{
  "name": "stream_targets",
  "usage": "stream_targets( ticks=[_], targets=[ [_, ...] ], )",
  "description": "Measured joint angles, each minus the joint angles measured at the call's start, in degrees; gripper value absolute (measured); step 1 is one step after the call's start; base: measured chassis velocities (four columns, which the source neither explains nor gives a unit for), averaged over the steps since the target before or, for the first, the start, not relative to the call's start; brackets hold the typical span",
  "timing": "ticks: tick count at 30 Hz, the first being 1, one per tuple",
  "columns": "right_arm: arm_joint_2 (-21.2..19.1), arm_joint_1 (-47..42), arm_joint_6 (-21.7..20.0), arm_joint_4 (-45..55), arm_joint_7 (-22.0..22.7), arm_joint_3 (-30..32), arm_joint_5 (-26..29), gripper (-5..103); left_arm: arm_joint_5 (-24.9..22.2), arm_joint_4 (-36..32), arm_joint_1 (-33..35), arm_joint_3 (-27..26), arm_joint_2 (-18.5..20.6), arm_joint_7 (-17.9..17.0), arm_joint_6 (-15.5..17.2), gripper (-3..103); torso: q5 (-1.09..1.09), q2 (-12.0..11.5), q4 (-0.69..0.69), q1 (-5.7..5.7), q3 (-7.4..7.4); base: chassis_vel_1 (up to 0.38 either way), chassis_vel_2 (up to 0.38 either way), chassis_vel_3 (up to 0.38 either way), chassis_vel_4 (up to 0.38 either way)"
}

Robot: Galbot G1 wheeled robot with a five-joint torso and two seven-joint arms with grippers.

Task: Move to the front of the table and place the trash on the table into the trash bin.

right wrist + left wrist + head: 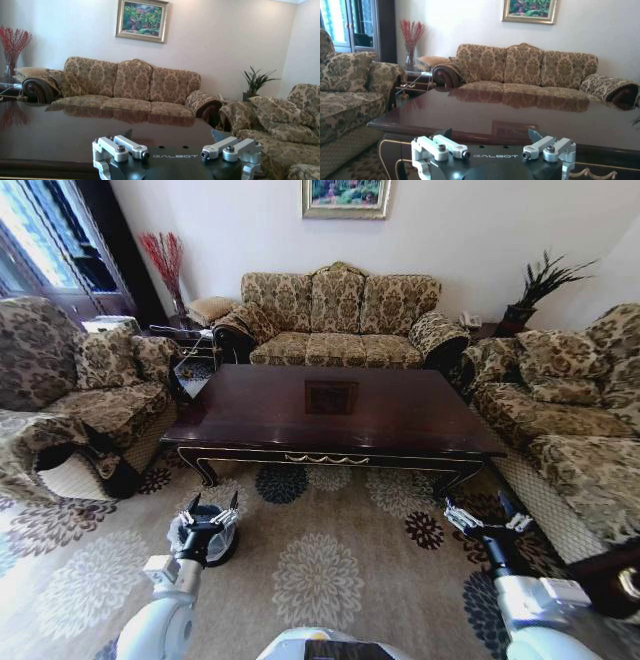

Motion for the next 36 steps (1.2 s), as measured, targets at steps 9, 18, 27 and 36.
stream_targets(
  ticks=[9,18,27,36],
  targets=[
    [0.0,0.0,-0.01,0.0,0.03,0.0,-0.02,100,0.0,0.01,0.0,0.0,0.0,0.03,-0.02,100,0.0,0.0,0.0,0.0,0.0,0.0,0.0,0.0,0.0],
    [0.0,0.0,-0.01,0.0,0.03,0.0,-0.02,100,0.0,0.01,0.0,0.0,0.0,0.06,-0.02,100,0.0,0.0,0.0,0.0,0.0,0.0,0.0,0.0,0.0],
    [0.0,0.0,-0.02,0.0,0.03,0.0,-0.02,100,0.0,0.01,0.0,0.0,0.0,0.06,-0.02,100,0.0,0.0,0.0,0.0,0.0,0.0,0.0,0.0,0.0],
    [0.0,0.01,-0.02,0.0,0.03,-0.01,-0.02,100,-0.01,0.01,0.0,-0.01,0.0,0.06,-0.02,100,0.0,0.0,0.0,0.0,0.0,0.0,0.0,0.0,0.0]
  ],
)
